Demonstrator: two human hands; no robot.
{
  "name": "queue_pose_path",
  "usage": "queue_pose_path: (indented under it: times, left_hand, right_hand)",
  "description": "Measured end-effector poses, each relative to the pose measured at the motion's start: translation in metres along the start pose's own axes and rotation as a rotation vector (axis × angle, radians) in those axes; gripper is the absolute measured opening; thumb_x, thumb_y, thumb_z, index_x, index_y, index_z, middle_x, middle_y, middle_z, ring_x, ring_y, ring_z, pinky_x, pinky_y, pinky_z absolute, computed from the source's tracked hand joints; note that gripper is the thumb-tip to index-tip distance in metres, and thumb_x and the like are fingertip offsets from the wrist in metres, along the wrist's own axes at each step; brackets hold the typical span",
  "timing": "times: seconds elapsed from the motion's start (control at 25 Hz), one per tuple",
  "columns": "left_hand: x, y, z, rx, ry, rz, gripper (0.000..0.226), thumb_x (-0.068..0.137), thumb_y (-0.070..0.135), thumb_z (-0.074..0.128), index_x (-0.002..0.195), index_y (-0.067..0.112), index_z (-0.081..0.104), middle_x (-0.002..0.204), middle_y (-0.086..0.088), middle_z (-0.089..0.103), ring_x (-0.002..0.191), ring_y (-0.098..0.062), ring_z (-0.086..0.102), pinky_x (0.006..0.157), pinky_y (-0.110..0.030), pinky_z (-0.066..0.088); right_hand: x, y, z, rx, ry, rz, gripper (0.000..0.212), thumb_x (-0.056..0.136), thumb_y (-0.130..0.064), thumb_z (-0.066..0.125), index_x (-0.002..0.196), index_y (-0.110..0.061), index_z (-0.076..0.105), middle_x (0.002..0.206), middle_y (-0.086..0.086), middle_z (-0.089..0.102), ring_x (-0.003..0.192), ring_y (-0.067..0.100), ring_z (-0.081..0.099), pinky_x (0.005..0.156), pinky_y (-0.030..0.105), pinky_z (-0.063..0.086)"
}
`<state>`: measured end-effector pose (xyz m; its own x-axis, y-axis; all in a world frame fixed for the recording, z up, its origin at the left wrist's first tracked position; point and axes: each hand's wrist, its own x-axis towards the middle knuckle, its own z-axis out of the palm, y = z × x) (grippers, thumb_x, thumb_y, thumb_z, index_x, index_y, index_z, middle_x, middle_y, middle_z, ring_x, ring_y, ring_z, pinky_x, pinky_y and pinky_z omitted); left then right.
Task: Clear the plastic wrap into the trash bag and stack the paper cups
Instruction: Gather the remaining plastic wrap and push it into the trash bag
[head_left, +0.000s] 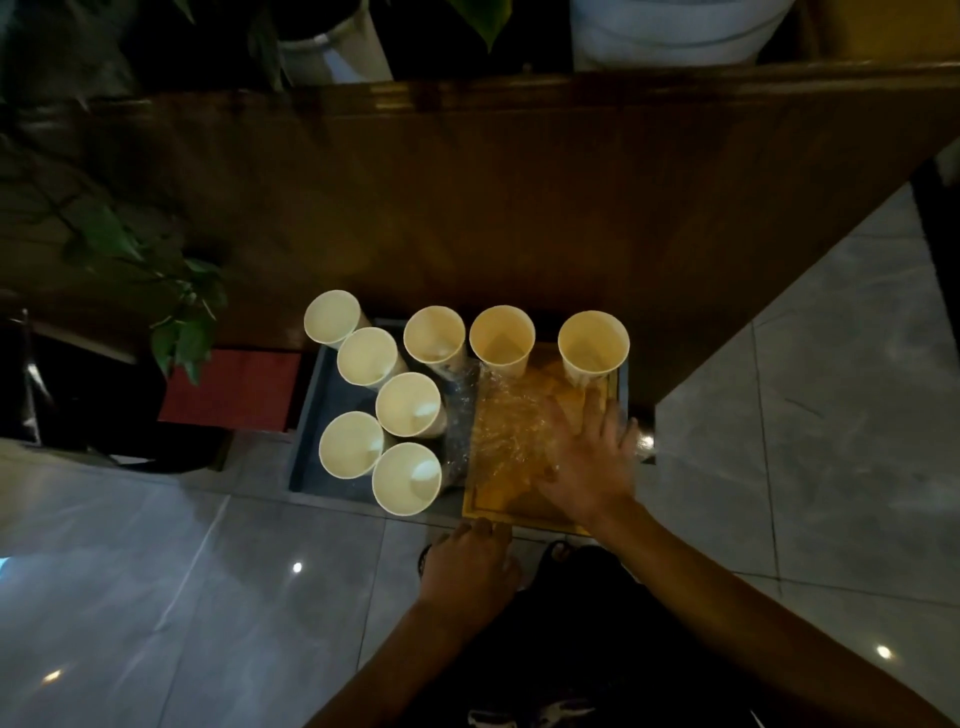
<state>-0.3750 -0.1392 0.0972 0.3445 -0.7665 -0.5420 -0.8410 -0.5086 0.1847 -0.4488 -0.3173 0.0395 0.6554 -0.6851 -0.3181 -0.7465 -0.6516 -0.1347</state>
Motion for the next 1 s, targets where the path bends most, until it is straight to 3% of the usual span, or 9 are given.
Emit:
queue_pose_path:
  times: [0.12,0.2,0.4,0.52,0.6,0.68,0.76,0.88,1.0]
  left_hand:
    - [-0.002,-0.002,0.001,0.003,-0.01,-0.001,0.036,0.094,0.042,0.045,0.124,0.023,0.052,0.124,-0.002,0.06,0.111,-0.024,0.059,0.088,-0.039,0.053]
    - [-0.001,-0.001,0.001,0.015,-0.014,0.012,0.038,0.094,0.041,0.047,0.127,0.023,0.049,0.127,-0.003,0.058,0.113,-0.025,0.059,0.088,-0.04,0.054]
    - [0.013,0.007,-0.003,-0.032,0.207,0.152,0.065,0.086,0.052,0.043,0.143,0.022,0.035,0.141,-0.006,0.043,0.129,-0.029,0.046,0.098,-0.043,0.051]
    - [0.039,0.009,-0.006,0.03,0.21,0.236,0.083,0.086,0.053,0.054,0.154,0.022,0.016,0.161,-0.01,0.017,0.149,-0.032,0.016,0.119,-0.051,0.025]
    - [0.057,0.007,-0.009,0.113,0.179,0.242,0.092,0.087,0.048,0.063,0.156,0.022,0.008,0.164,-0.012,0.003,0.151,-0.034,0.0,0.12,-0.054,0.012]
    - [0.071,0.005,-0.014,0.207,0.199,0.237,0.096,0.085,0.045,0.068,0.156,0.021,0.009,0.164,-0.015,0.002,0.15,-0.038,0.0,0.119,-0.056,0.006]
    - [0.081,0.002,-0.019,0.253,0.203,0.193,0.098,0.087,0.049,0.066,0.157,0.022,0.003,0.164,-0.014,-0.003,0.15,-0.039,-0.004,0.116,-0.054,-0.007]
    - [0.094,0.003,-0.027,0.271,0.172,0.132,0.104,0.086,0.056,0.061,0.156,0.024,-0.009,0.162,-0.015,-0.017,0.148,-0.039,-0.016,0.109,-0.055,-0.024]
    - [0.098,0.011,-0.032,0.321,0.199,0.183,0.11,0.084,0.052,0.064,0.154,0.025,-0.017,0.162,-0.015,-0.019,0.145,-0.04,-0.023,0.106,-0.058,-0.027]
  right_hand:
    - [-0.001,0.003,0.018,-0.049,-0.014,-0.026,0.126,0.056,-0.069,0.078,0.155,-0.029,0.01,0.152,0.029,0.033,0.135,0.054,0.035,0.11,0.072,0.019]
    - [-0.003,0.006,0.029,-0.083,-0.025,-0.035,0.112,0.06,-0.059,0.081,0.15,-0.024,0.024,0.14,0.028,0.044,0.127,0.052,0.041,0.11,0.07,0.023]
    - [-0.006,0.007,0.039,-0.17,-0.084,-0.014,0.077,0.087,-0.043,0.062,0.153,-0.028,0.027,0.14,0.021,0.043,0.13,0.045,0.037,0.116,0.064,0.012]
    - [-0.007,0.006,0.038,-0.203,-0.066,-0.013,0.065,0.092,-0.037,0.056,0.152,-0.024,0.034,0.137,0.023,0.047,0.13,0.044,0.041,0.116,0.062,0.016]
    - [-0.009,0.003,0.035,-0.186,-0.035,0.0,0.055,0.093,-0.034,0.056,0.145,-0.018,0.044,0.131,0.022,0.052,0.125,0.043,0.046,0.115,0.061,0.023]
    - [-0.013,0.002,0.031,-0.181,0.0,0.016,0.049,0.087,-0.028,0.069,0.133,-0.015,0.056,0.116,0.02,0.061,0.113,0.041,0.056,0.108,0.061,0.034]
    - [-0.019,0.005,0.024,-0.149,0.024,0.016,0.057,0.073,-0.024,0.081,0.126,-0.017,0.06,0.102,0.017,0.064,0.1,0.04,0.061,0.101,0.06,0.042]
    - [-0.032,0.013,0.013,-0.096,-0.028,-0.002,0.085,0.065,-0.033,0.084,0.143,-0.03,0.049,0.113,0.015,0.062,0.106,0.039,0.059,0.101,0.06,0.039]
    - [-0.046,0.027,0.004,-0.034,0.04,-0.016,0.081,0.058,-0.03,0.09,0.133,-0.028,0.058,0.106,0.018,0.064,0.097,0.041,0.063,0.091,0.061,0.048]
